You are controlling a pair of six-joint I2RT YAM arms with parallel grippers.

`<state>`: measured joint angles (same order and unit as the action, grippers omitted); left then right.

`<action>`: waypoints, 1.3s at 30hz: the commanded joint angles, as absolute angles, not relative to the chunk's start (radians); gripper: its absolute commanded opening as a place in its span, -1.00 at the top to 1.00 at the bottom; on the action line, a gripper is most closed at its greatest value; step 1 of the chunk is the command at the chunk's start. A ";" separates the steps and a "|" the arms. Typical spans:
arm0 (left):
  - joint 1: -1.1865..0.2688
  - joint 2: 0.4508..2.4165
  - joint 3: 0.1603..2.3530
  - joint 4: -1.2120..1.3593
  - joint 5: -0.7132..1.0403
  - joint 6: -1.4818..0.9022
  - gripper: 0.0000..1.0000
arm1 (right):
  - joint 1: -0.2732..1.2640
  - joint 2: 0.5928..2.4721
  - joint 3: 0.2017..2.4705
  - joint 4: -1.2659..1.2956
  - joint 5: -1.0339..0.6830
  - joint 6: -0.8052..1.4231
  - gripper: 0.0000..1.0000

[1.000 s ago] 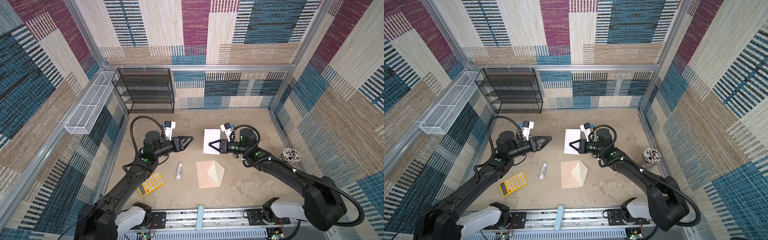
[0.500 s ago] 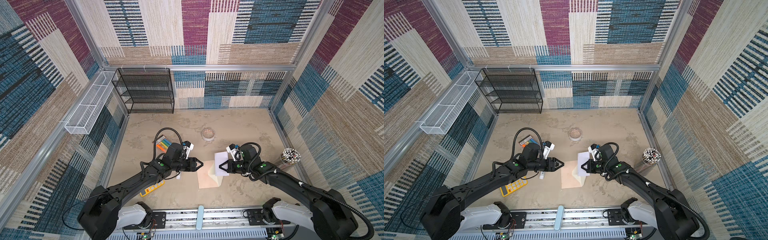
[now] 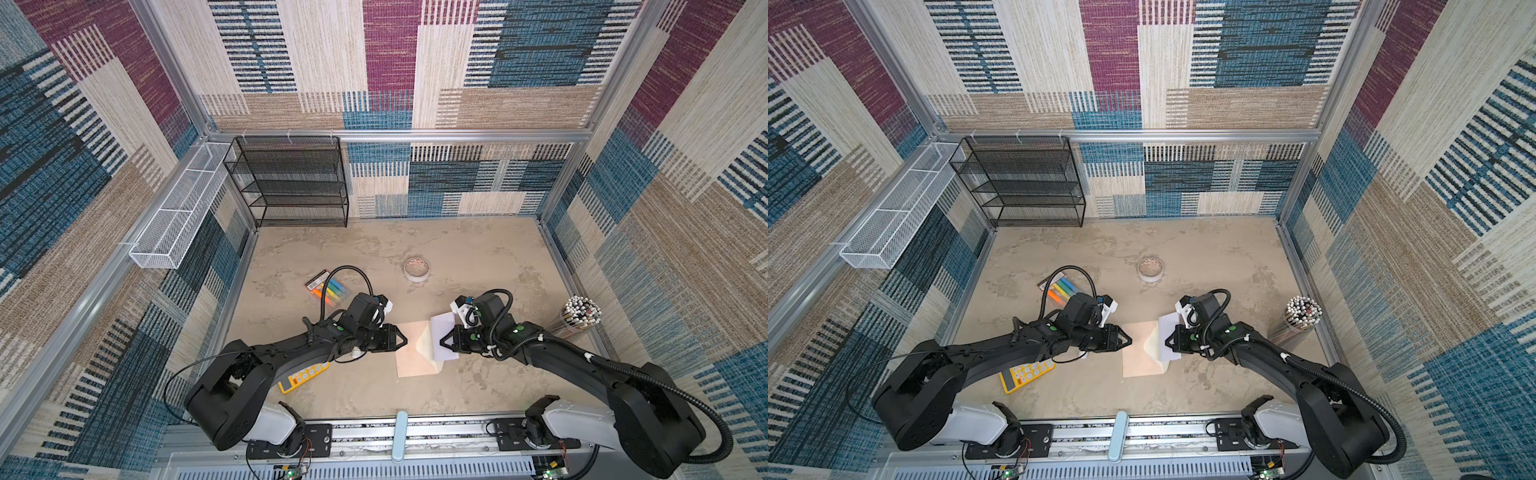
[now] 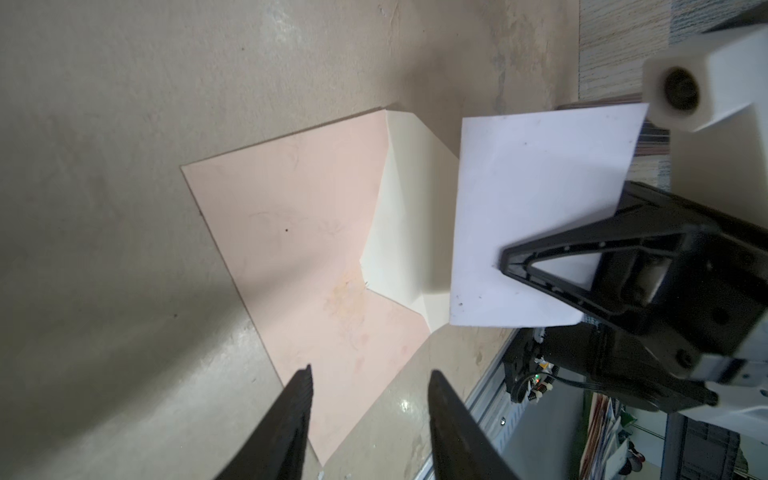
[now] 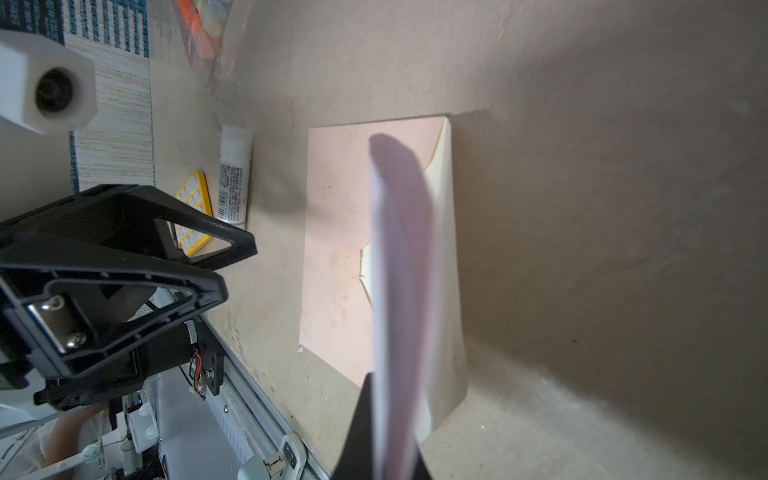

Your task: Place the letter into the envelope and seal it

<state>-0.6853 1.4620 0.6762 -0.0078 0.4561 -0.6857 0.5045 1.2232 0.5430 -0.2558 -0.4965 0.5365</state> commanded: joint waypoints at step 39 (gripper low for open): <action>-0.687 1.676 0.671 0.040 0.519 -0.699 0.36 | 0.607 1.265 0.475 -0.187 -0.304 0.402 1.00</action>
<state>-0.6865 1.6585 0.6762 0.1036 0.5579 -0.7006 0.6037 1.2655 0.4808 -0.2203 -0.3141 0.4107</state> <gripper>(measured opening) 0.318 0.049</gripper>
